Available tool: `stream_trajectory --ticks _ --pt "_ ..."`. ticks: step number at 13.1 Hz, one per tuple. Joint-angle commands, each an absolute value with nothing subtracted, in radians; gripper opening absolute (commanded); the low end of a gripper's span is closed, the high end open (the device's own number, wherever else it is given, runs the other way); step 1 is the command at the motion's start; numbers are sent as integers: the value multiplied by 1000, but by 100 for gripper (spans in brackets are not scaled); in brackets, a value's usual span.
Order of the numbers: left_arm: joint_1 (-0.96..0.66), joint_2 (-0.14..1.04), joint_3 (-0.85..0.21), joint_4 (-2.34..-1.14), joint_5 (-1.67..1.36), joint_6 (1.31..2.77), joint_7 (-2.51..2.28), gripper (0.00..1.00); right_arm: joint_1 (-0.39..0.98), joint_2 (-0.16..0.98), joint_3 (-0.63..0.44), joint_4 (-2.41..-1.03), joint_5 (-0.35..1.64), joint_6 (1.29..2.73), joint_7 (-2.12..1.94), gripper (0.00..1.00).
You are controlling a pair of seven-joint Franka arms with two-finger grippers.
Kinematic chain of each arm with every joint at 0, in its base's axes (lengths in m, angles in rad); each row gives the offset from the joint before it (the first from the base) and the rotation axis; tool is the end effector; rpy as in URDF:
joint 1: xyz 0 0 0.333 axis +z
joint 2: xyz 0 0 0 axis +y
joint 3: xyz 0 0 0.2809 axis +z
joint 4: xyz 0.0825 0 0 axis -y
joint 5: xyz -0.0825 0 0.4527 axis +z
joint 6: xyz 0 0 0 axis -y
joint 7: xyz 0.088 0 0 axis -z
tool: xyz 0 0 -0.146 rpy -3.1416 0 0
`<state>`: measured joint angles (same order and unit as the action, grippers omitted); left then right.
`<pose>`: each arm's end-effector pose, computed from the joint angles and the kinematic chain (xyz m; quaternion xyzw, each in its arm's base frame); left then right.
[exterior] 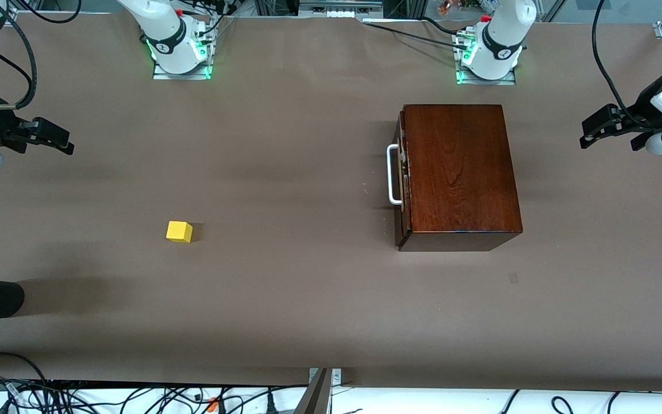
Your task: Open drawer, take yellow block, close drawer
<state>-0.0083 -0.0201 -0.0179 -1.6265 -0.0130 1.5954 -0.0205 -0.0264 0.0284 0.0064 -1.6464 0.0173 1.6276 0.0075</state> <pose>0.6183 -0.0181 0.5349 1.0000 -0.0027 -0.0056 0.0062 0.6302 -0.0102 0.4965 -0.9996 0.0144 0.0235 0.0089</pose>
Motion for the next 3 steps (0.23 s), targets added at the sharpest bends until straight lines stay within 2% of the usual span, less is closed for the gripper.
stream_trajectory --ticks 1,3 --pt "-20 -25 -20 -1620 12 1583 -28 100 -43 18 20 -1641 28 1609 2 100" --pt "-20 -25 -20 -1620 12 1582 -28 100 -43 18 20 -1641 28 1611 2 100"
